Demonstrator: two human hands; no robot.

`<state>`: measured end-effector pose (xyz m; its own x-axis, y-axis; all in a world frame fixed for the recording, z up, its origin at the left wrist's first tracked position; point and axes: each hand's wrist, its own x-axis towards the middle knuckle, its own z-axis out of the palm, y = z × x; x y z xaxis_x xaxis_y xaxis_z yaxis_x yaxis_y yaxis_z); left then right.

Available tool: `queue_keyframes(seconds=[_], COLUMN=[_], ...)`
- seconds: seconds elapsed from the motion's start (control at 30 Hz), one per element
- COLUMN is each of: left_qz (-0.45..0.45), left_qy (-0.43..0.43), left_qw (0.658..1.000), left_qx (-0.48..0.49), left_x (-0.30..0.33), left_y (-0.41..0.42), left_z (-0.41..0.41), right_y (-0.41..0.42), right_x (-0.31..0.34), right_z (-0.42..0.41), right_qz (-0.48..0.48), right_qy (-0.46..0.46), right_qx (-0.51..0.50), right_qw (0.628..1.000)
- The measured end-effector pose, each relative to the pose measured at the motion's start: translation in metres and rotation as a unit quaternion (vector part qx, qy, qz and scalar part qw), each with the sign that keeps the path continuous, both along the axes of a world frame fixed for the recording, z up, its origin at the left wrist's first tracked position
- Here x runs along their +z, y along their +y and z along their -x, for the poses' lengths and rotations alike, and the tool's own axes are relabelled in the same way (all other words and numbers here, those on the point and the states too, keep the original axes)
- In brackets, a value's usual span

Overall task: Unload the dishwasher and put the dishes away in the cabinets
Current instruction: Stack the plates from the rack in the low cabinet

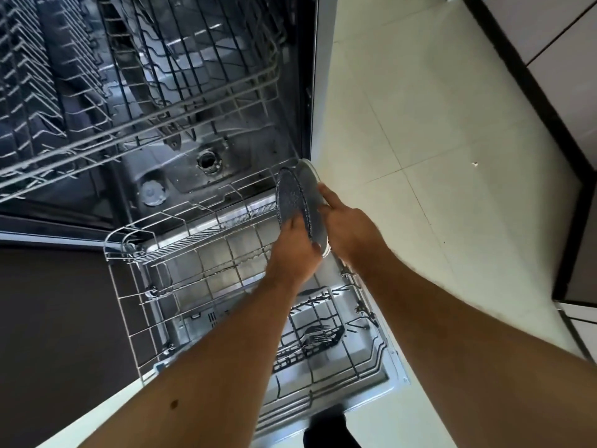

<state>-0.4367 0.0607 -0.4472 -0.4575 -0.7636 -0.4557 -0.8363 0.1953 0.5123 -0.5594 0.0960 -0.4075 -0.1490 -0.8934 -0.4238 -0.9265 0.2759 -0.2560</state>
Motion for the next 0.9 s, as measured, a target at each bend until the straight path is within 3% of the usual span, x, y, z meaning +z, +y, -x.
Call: queue_keyframes(seconds=[0.23,0.5,0.77,0.9], left_qz=[-0.03,-0.055,-0.064,-0.049], left_qy=[0.036,0.063,0.086,0.088], left_qw=[0.998,0.994,0.985,0.986], left_qx=[0.04,0.076,0.137,0.13], left_x=[-0.001,-0.006,-0.008,-0.007], left_y=[-0.013,-0.024,-0.023,-0.026], left_z=[0.011,0.016,0.011,0.007], right_y=[-0.022,-0.035,-0.03,-0.031], right_x=[-0.022,-0.037,-0.018,-0.018], right_z=[0.003,0.017,0.001,-0.001], right_qz=[0.083,0.035,0.067,0.056], right_qy=[0.053,0.044,0.182,0.194], right_qx=[0.096,0.202,0.26,0.298], right_qw=[0.991,0.978,0.946,0.933])
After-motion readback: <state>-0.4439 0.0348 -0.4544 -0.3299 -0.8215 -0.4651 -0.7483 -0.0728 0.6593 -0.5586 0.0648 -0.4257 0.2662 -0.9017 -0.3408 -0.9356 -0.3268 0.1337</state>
